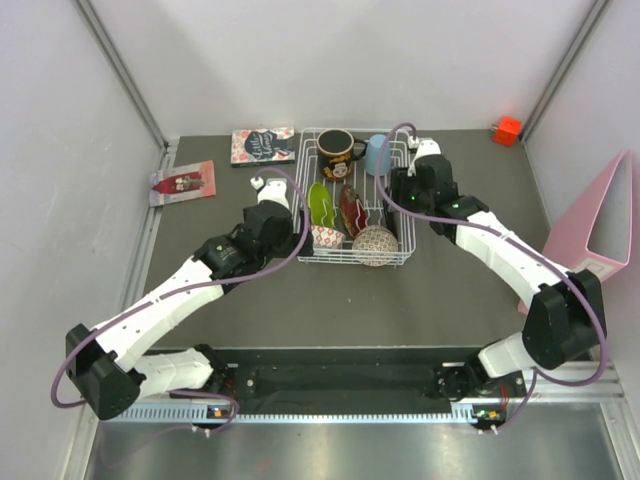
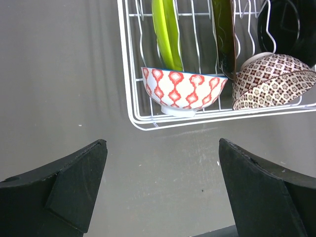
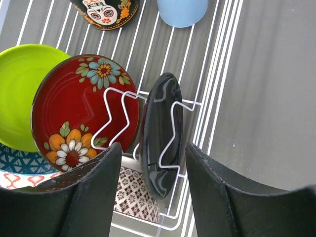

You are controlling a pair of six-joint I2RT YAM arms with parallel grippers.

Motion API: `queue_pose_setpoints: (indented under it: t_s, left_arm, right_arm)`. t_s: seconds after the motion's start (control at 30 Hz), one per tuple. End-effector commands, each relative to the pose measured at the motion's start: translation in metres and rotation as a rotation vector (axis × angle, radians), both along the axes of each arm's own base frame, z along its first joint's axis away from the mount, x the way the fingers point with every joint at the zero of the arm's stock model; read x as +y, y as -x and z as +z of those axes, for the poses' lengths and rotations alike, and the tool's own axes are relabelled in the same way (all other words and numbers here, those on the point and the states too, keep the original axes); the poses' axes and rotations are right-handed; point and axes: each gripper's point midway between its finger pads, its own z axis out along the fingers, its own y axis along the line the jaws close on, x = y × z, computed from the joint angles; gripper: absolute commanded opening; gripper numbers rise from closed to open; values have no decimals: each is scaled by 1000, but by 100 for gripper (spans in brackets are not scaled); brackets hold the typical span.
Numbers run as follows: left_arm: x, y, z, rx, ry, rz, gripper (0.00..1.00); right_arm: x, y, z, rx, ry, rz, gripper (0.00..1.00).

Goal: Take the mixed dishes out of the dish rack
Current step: Pick up the plate from the dish rack.

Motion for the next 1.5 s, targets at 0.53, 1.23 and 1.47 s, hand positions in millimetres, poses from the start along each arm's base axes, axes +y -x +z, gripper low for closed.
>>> queue_pose_setpoints:
  t_s: [0.53, 1.23, 1.47]
  left_arm:
    - [-13, -5, -8, 14, 25, -30, 99]
    - [-14, -5, -14, 27, 19, -28, 99]
    - [-12, -4, -13, 22, 24, -25, 99]
  right_arm:
    - [16, 2, -38, 61, -53, 63, 41]
    - [12, 0, -49, 55, 4, 46, 12]
    - [14, 2, -32, 22, 15, 49, 0]
